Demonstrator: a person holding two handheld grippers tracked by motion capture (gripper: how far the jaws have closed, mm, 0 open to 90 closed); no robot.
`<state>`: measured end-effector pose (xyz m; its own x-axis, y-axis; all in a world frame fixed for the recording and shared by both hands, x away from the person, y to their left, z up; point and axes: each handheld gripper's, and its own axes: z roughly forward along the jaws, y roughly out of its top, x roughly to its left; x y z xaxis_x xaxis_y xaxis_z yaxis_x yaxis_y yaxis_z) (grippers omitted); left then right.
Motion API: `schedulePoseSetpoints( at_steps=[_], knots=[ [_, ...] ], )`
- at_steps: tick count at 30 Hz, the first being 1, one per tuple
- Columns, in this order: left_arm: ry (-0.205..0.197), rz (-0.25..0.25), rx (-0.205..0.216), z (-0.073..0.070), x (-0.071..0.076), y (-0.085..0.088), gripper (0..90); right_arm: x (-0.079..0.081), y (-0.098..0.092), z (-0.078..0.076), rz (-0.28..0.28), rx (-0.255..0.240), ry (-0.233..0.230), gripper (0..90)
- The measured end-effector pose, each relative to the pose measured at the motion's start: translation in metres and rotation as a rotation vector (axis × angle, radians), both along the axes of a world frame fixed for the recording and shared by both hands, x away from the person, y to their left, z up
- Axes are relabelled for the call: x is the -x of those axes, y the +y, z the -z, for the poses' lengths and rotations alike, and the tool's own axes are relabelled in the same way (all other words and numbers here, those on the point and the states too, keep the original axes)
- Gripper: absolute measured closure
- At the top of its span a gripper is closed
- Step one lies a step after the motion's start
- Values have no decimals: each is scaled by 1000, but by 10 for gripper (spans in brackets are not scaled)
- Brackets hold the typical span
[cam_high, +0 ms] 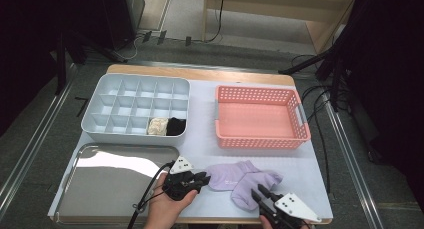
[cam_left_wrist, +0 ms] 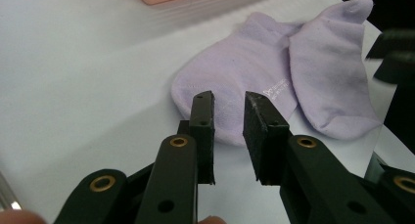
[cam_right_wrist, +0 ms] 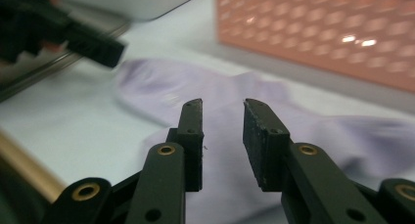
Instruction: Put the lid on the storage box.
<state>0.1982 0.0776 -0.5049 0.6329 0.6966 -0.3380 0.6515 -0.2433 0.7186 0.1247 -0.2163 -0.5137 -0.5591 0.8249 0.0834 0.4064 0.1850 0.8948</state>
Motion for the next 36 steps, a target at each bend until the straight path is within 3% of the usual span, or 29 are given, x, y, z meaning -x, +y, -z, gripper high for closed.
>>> schedulePoseSetpoints(
  at_steps=[5,9,11,13,14,18,23,25,26,27,28,32,36],
  knots=[
    [2,6,-6,1,1,-2,747,1,26,11,-99,27,67,689],
    [1,14,-18,1,1,-2,749,2,36,18,-133,71,94,642],
    [2,15,-17,1,1,-2,749,2,39,21,-139,114,85,686],
    [2,13,-16,1,1,-2,749,2,39,20,-122,130,81,812],
    [2,10,-13,2,1,-2,749,1,38,19,-120,122,92,861],
    [0,3,-7,1,2,-2,751,-1,41,15,-96,102,105,882],
    [-16,-10,-1,0,4,-1,752,-8,64,-6,-64,44,28,884],
    [-24,-15,6,-1,5,0,753,-12,72,-11,-64,-22,27,878],
    [-27,-14,2,-1,5,1,752,-15,74,-11,-78,-95,54,860],
    [-27,-20,5,-1,5,2,751,-18,75,-11,-95,-154,80,781],
    [-27,-23,10,-1,5,2,752,-19,76,-11,-106,-182,88,726],
    [-36,-35,18,-1,5,5,750,-19,57,-15,-63,-192,53,686],
    [-53,-32,24,-3,8,4,743,-21,12,-18,85,-140,19,687]
  ],
)
